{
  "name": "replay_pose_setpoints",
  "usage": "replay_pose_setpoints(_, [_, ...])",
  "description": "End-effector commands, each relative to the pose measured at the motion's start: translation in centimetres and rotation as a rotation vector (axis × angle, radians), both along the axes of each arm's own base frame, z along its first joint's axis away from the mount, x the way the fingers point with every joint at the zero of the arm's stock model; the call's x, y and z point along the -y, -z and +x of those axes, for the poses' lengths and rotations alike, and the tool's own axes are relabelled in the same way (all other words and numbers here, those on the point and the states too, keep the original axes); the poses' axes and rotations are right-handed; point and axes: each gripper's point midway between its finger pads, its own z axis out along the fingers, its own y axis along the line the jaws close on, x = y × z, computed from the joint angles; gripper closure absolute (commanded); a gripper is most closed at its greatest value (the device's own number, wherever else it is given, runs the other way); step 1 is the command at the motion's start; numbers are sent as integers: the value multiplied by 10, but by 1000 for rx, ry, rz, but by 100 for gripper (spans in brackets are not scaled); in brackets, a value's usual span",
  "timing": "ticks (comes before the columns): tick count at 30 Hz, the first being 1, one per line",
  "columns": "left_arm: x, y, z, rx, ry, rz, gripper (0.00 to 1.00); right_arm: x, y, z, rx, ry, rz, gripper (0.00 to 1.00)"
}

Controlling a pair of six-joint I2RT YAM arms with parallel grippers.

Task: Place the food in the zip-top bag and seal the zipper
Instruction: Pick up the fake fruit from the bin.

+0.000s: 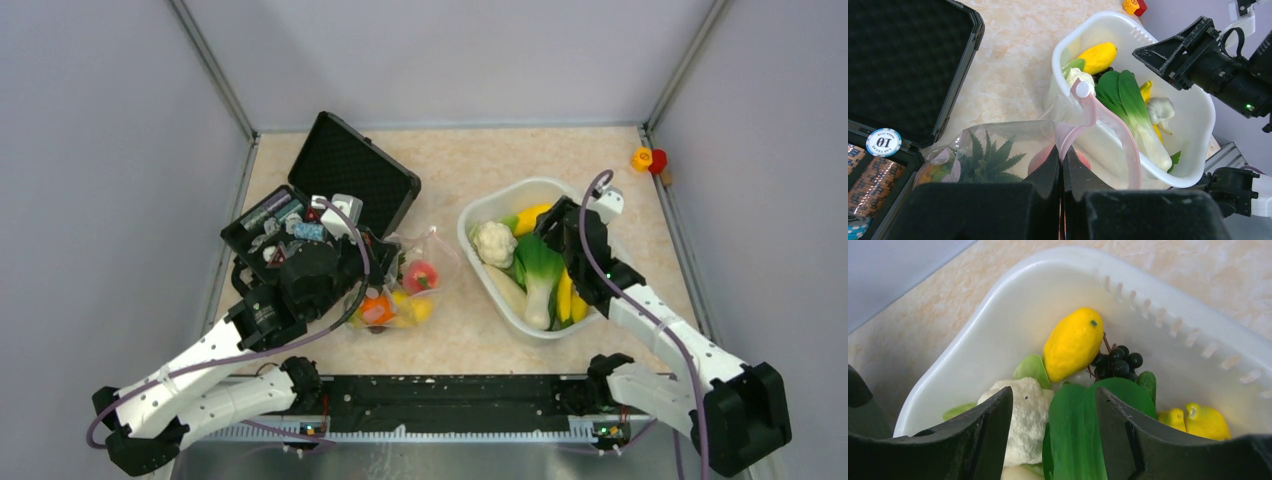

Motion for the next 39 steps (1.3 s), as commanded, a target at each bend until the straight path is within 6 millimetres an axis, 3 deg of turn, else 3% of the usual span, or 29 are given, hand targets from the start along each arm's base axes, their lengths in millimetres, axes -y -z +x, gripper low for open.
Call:
replay_pose_setpoints(1, [2, -17, 3, 49, -1, -52, 100, 1, -14, 23, 82, 73, 94, 39])
replay_pose_setpoints(10, [1, -19, 2, 57, 3, -58, 100, 17, 27, 53, 31, 170, 142, 42])
replay_pose_setpoints(17, [-1, -19, 0, 57, 3, -59, 100, 10, 53, 84, 49, 139, 171, 42])
replay_pose_setpoints(22, [-3, -20, 0, 61, -6, -56, 100, 11, 67, 93, 39, 166, 178, 41])
replay_pose_setpoints(24, [-5, -22, 0, 64, -9, -57, 100, 10, 69, 93, 42, 161, 183, 53])
replay_pose_setpoints(27, [-7, -23, 0, 68, -13, -57, 100, 10, 59, 91, 102, 154, 211, 79])
replay_pose_setpoints(30, [-8, -23, -1, 69, -17, -58, 100, 9, 42, 86, 148, 126, 220, 84])
replay_pose_setpoints(35, [-8, -25, -1, 71, -14, -65, 100, 14, -3, 70, 264, 95, 216, 98])
replay_pose_setpoints(39, [-5, -25, -1, 67, -1, -66, 100, 22, -28, 52, 334, 95, 203, 99])
